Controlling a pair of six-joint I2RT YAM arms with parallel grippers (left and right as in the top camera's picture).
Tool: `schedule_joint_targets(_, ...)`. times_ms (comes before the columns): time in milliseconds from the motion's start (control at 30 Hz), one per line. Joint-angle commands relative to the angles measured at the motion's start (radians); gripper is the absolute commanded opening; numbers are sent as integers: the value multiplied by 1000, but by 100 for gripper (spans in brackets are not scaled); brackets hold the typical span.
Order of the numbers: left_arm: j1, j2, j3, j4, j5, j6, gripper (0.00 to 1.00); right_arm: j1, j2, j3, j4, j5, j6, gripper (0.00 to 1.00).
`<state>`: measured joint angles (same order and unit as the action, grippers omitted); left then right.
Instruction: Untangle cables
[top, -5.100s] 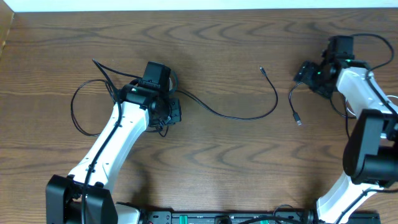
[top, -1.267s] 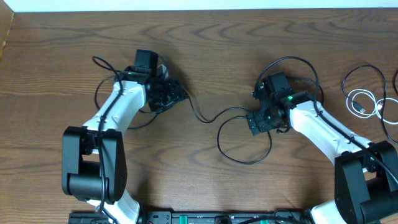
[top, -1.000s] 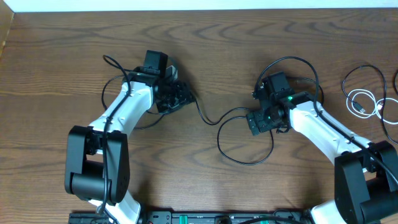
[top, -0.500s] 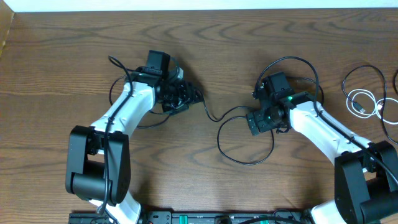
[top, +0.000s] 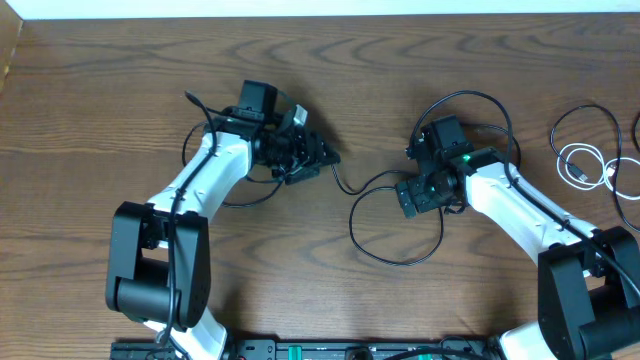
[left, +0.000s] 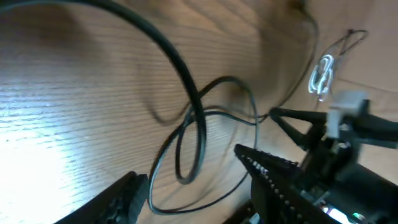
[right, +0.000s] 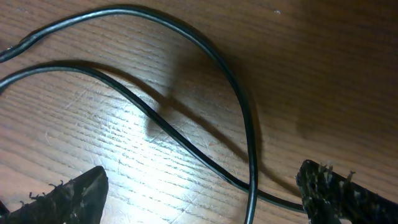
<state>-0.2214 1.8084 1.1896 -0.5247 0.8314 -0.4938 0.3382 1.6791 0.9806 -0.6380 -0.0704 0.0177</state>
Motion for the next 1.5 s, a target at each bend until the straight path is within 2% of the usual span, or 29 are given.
schedule_joint_targets(0, 9, -8, 13, -1, 27, 10, 60, 4, 0, -5, 0, 8, 11, 95)
schedule_joint_targets(333, -124, -7, 6, -7, -371, 9, 60, 4, 0, -5, 0, 8, 11, 94)
schedule_joint_targets(433, -174, -7, 6, 17, -438, 9, 57, 4, 0, -5, -1, 8, 11, 94)
schedule_joint_targets(467, -187, -7, 6, 36, -435, 9, 46, 4, 0, -5, -2, 8, 11, 94)
schedule_joint_targets(533, -209, -7, 6, 77, -417, 9, 10, 3, 0, -5, -5, 12, 11, 94)
schedule_joint_targets(667, -241, -8, 30, 180, -245, 10, 7, 1, 0, -5, -8, 16, 13, 91)
schedule_joint_targets(800, -275, -8, 117, 188, -84, 49, 7, -10, 0, -5, -8, 83, 186, 92)
schedule_joint_targets(933, -346, -11, 223, 59, -76, 184, 8, -57, 0, -5, -8, 84, 338, 92)
schedule_joint_targets(1067, -414, -11, 244, -58, -116, 256, 8, -117, 0, -5, -5, 79, 379, 91)
schedule_joint_targets(1100, -425, -11, 244, -86, -127, 268, 8, -130, 0, -5, -4, 78, 379, 92)
schedule_joint_targets(1167, -447, -11, 244, -158, -187, 307, 17, -153, 0, -5, -5, 78, 378, 92)
schedule_joint_targets(1200, -452, -11, 244, -189, -227, 316, 26, -163, 0, -5, -5, 78, 378, 92)
schedule_joint_targets(1300, -446, -11, 244, -253, -322, 318, 31, -182, 0, -5, -6, 78, 378, 93)
schedule_joint_targets(1333, -438, -14, 244, -263, -335, 319, 36, -185, 0, -5, -6, 77, 378, 93)
schedule_joint_targets(1400, -415, -24, 244, -283, -367, 318, 57, -187, 0, -5, -5, 61, 378, 93)
schedule_joint_targets(1467, -382, -45, 244, -301, -383, 318, 66, -187, 0, -5, 3, 20, 369, 95)
